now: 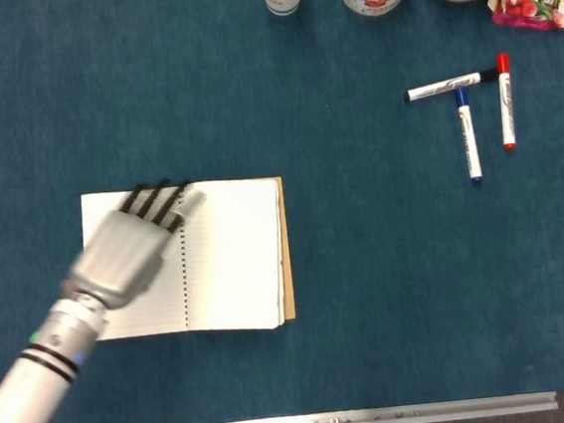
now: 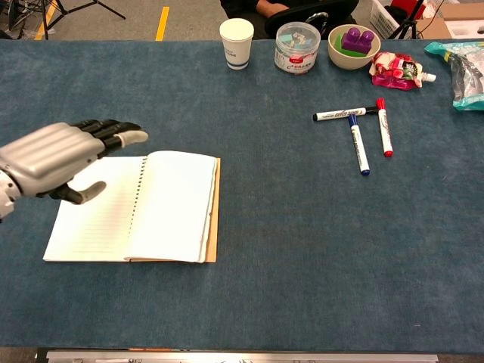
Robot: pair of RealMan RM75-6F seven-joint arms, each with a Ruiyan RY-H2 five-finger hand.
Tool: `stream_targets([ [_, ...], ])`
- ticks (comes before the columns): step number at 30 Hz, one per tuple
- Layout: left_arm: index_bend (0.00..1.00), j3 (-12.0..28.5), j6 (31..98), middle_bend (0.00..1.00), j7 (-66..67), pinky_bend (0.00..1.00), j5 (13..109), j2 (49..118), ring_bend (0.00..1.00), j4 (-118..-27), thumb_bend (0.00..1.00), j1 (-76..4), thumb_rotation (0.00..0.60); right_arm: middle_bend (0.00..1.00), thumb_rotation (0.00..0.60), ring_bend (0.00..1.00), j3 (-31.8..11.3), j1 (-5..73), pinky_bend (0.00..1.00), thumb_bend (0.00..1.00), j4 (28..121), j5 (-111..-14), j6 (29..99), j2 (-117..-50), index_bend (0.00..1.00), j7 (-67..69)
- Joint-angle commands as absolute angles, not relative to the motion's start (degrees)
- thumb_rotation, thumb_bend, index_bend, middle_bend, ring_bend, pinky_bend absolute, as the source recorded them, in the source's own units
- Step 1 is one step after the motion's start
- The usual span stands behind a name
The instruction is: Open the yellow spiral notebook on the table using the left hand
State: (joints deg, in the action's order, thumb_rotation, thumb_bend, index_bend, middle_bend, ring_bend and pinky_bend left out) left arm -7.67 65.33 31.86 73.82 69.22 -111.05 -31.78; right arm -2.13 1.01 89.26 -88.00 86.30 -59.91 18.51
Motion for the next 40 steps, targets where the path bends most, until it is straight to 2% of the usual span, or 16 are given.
stream_targets([
  [1,0.0,-7.13,68.01,0.0,28.46,0.11,73.75,66.98,0.0,-109.57,0.42,-29.39,0.6,0.32,0.6,0.22,-2.14,1.04,0.29,0.39,89.27,-87.98,86.27,-59.86,0.36,18.45],
  [6,0.0,-5.79,74.63,0.0,20.98,0.11,71.64,63.89,0.0,-104.95,0.42,-23.69,0.6,0.32,0.6,0.22,-2.36,1.48,0.29,0.39,89.58,-87.77,85.72,-59.79,0.36,17.71],
  [16,0.0,-2.85,80.44,0.0,9.47,0.11,68.22,62.97,0.0,-99.07,0.41,-16.01,0.6,0.32,0.6,0.22,-2.7,2.3,0.29,0.39,90.78,-87.42,84.68,-59.16,0.36,15.81],
  [28,0.0,-3.36,86.86,0.0,-1.93,0.11,75.11,62.91,0.0,-92.8,0.4,-8.13,0.6,0.32,0.6,0.22,-2.53,3.03,0.29,0.39,93.08,-87.88,83.99,-59.04,0.36,12.94],
  [40,0.0,-2.53,87.05,0.0,-3.39,0.11,78.66,63.06,0.0,-92.03,0.4,-6.02,0.6,0.32,0.6,0.22,-2.4,3.39,0.29,0.39,94.57,-87.89,83.65,-59.17,0.36,11.1],
])
